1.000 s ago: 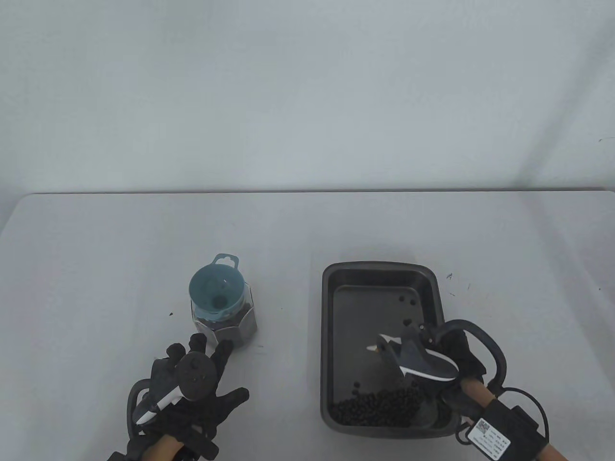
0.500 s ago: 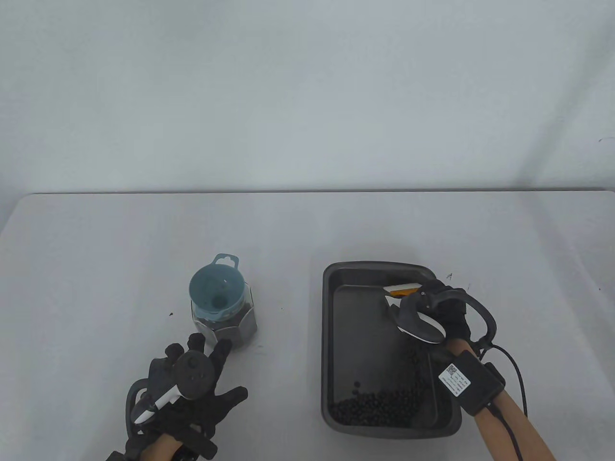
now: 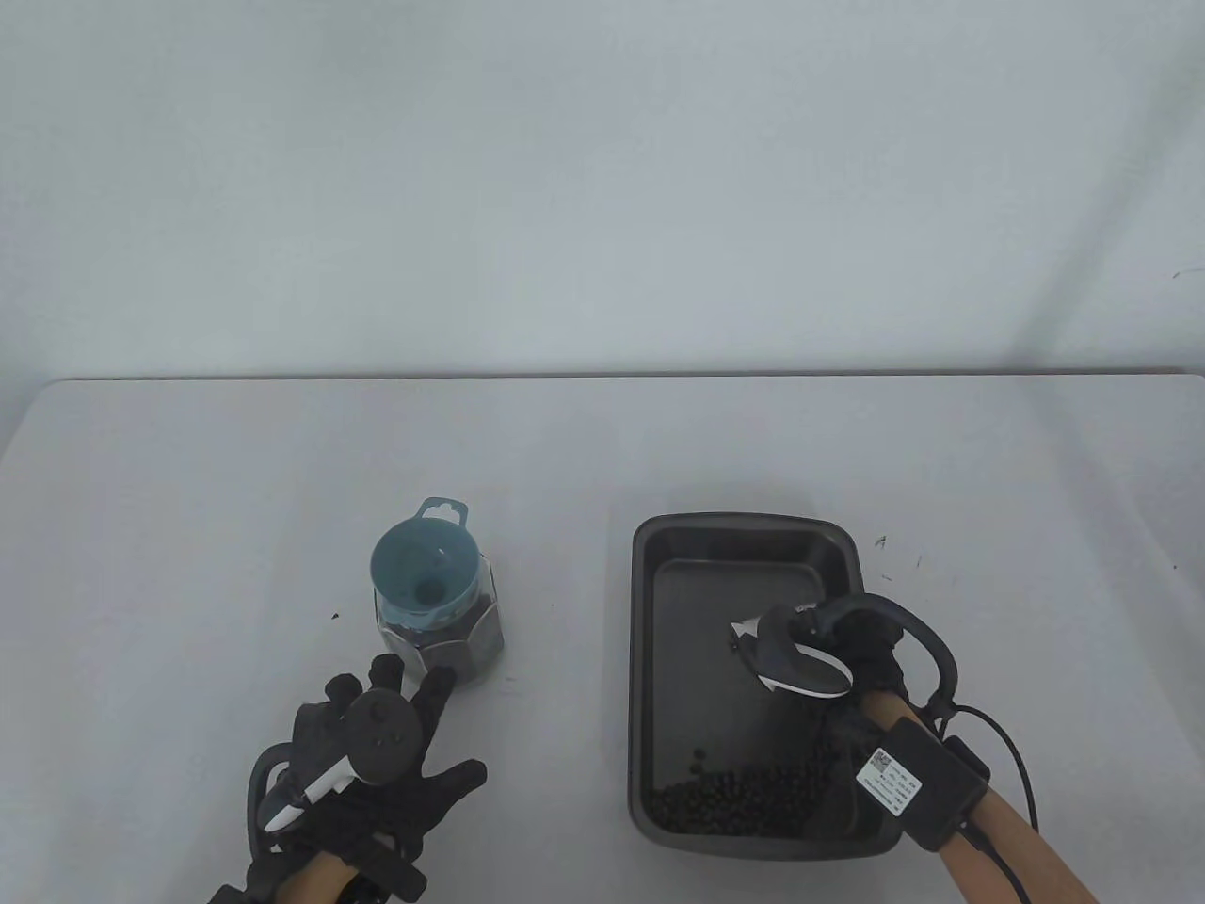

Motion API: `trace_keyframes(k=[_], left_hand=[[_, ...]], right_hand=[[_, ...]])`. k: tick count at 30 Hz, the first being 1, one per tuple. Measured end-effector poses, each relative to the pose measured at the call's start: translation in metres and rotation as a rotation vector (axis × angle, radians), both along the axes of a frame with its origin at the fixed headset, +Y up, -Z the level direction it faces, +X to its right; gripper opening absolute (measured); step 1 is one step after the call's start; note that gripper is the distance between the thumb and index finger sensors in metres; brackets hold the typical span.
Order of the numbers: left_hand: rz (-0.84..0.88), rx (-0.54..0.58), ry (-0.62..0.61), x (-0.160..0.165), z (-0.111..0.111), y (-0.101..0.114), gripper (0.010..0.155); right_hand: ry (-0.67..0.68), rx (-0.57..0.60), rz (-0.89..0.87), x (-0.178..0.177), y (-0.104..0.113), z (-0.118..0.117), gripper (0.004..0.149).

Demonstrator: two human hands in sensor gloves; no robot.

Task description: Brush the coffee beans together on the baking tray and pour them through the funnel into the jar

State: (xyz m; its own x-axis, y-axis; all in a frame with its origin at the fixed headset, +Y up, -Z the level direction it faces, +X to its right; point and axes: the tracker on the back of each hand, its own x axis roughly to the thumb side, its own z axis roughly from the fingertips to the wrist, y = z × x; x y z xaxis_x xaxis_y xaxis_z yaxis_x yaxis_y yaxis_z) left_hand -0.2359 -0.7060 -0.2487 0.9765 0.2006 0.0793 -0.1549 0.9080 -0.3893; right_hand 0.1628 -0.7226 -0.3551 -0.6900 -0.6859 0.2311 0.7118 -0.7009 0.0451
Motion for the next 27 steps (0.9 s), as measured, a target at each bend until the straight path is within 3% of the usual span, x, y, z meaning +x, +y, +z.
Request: trace_keyframes(k=[7,15,27], left_hand=[[0.004,0.003,-0.002,0.0,0.0,0.0,0.092],[-0.001,0.003,-0.009,0.001,0.001,-0.001,0.092],[0.007,0.0,-0.015,0.001,0.001,-0.002,0.092]], right_hand=[[-0.027,-0.16,0.013,-0.008,0.015,0.042,0.033],[-0.067,-0.309,0.004,-0.012,0.026,0.074,0.036],[-0.184,-0.516,-0.199,-0.006,0.033,0.075,0.04]])
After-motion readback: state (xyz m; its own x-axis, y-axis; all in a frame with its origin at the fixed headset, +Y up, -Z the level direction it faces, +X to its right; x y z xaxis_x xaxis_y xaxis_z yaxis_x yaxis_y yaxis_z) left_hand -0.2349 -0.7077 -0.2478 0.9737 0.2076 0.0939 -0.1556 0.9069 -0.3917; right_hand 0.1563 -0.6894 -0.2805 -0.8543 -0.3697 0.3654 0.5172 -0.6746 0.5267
